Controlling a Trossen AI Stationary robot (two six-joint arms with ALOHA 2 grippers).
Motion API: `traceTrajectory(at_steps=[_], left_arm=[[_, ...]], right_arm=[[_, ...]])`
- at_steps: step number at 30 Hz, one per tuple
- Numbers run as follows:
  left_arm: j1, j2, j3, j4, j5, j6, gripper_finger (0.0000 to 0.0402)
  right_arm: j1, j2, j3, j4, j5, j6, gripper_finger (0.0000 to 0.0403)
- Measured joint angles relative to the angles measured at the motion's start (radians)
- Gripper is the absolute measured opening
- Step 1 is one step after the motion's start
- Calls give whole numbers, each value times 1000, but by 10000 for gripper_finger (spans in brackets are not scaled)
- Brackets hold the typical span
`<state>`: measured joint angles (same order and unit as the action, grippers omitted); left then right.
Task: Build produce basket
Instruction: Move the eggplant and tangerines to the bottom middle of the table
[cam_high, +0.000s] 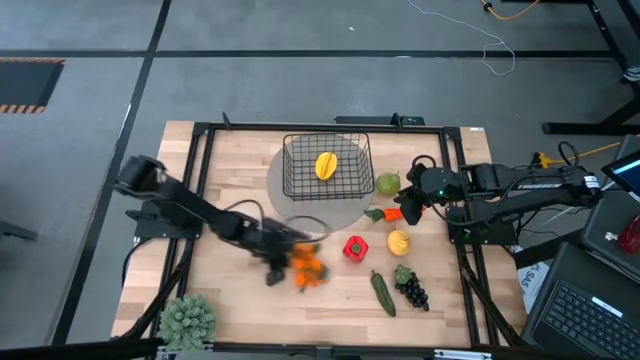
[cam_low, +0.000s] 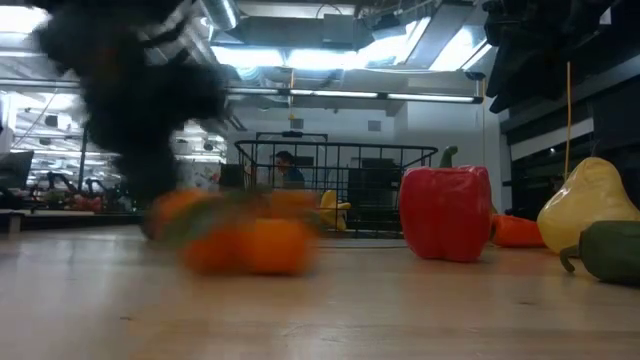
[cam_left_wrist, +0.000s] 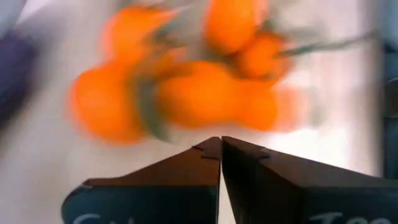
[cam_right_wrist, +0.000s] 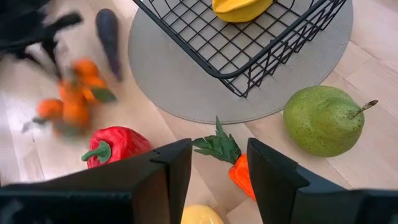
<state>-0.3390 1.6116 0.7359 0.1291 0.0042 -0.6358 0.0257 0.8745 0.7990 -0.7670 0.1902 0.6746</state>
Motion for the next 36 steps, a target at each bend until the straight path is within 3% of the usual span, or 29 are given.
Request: traceTrajectory(at_steps=[2, 4, 7, 10, 13, 16, 19, 21, 24, 26, 31, 36], left_arm=[[16, 69, 115, 27, 33, 130, 0], [26, 115, 229, -53, 70, 224, 1], [34, 134, 386, -303, 74, 308, 1], [32, 126, 503, -586, -27, 334, 1], [33, 110, 595, -884, -135, 315, 1], [37, 98, 641, -1164, -230, 204, 1], [55, 102, 621, -1443, -335, 57, 1], [76, 100, 559, -1520, -443, -2, 1], [109, 103, 435, -1428, -573, -3, 0], [130, 103, 356, -1307, -576, 53, 0], [189, 103, 205, -959, -523, 198, 0], [180, 103, 202, -638, -364, 286, 0]], right_arm=[[0, 0, 0, 0, 0, 0, 143], [0, 0, 0, 0, 0, 0, 143], [0, 0, 0, -6, 0, -1, 143], [0, 0, 0, -10, 0, -3, 143], [0, 0, 0, -10, 0, -4, 143], [0, 0, -2, -8, 0, -3, 143], [0, 0, -12, -5, 0, -3, 143], [0, 0, -26, -1, 0, -3, 143], [0, 0, -43, 2, 0, 0, 143], [0, 1, -52, 5, 0, 6, 143], [0, 2, -52, 11, -1, 23, 143], [0, 2, -52, 17, 0, 23, 143]])
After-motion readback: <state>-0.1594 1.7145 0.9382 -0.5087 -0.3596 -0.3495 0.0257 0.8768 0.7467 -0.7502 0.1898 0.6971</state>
